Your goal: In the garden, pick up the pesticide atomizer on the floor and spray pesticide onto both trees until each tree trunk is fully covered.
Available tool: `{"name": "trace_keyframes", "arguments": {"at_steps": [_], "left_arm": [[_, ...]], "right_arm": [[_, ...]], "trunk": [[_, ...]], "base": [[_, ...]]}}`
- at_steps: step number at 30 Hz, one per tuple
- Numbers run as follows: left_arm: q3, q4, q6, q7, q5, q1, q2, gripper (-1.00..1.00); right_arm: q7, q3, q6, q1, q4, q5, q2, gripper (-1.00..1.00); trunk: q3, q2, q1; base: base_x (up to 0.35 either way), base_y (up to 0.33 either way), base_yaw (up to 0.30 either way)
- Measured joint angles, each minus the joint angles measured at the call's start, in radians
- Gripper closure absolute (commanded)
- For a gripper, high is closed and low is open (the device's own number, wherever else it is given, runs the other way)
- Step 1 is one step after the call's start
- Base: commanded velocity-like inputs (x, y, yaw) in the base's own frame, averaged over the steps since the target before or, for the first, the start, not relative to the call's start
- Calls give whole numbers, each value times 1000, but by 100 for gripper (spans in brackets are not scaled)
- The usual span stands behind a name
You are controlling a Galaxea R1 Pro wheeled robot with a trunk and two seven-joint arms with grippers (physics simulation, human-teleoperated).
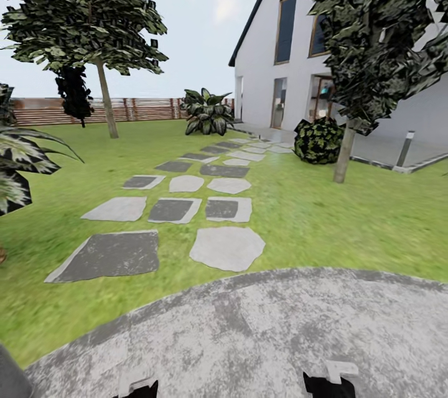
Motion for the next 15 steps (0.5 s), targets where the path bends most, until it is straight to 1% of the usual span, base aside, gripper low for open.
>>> {"name": "trace_keyframes", "arguments": {"at_steps": [3,9,12,15], "left_arm": [[-1,-1,-1,-2,0,0,1,-100],[-1,-2,-4,3,-2,0,0,-100],[-2,-3,-4,4,-2,0,0,-100],[-2,-2,-4,4,-2,-1,0,-100]], "right_arm": [[-1,-4,-1,0,0,0,0,-100],[-1,-71,-1,0,1,2,0,-100],[1,-92,-1,0,0,2,0,-100],[1,-102,-1,0,0,3,0,-100]], "trunk": [[-3,0,0],[-9,0,0],[-12,0,0],[-15,0,0]], "base": [[335,0,201],[335,0,196],[335,0,194],[335,0,132]]}}
